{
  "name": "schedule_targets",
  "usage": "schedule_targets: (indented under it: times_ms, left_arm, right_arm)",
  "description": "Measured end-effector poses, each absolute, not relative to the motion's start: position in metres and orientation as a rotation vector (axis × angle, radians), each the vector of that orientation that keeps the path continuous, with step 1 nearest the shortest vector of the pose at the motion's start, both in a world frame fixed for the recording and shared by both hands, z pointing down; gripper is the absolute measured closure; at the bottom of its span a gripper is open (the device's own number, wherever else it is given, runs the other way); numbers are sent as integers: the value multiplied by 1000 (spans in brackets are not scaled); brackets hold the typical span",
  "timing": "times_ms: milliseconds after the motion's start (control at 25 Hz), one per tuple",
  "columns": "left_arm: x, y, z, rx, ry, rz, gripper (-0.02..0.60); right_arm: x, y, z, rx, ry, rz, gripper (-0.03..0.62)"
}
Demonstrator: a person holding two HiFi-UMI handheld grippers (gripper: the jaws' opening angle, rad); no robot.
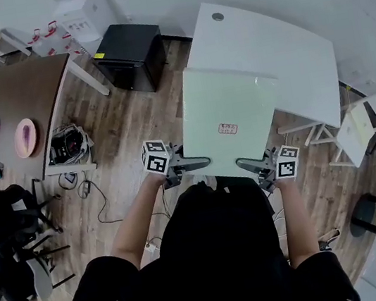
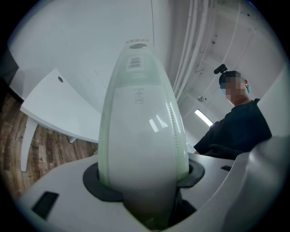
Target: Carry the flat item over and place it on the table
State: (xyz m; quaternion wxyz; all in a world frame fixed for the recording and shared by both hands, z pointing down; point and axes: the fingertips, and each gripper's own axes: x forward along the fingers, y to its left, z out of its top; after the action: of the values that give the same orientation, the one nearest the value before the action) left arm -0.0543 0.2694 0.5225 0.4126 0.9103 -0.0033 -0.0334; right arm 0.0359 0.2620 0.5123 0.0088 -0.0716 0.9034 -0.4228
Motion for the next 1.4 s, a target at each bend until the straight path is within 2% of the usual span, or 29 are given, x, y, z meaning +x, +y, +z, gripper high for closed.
schedule_targets:
  times_ms: [1000, 1400]
  left_arm:
    - [-36, 58, 562, 2156, -106, -69, 287]
    - [-21, 6, 594, 2089, -113, -84, 287]
  right_arm:
    - [54, 46, 556, -110, 2739, -1459, 286]
    - [69, -7, 588, -126, 2725, -1535, 286]
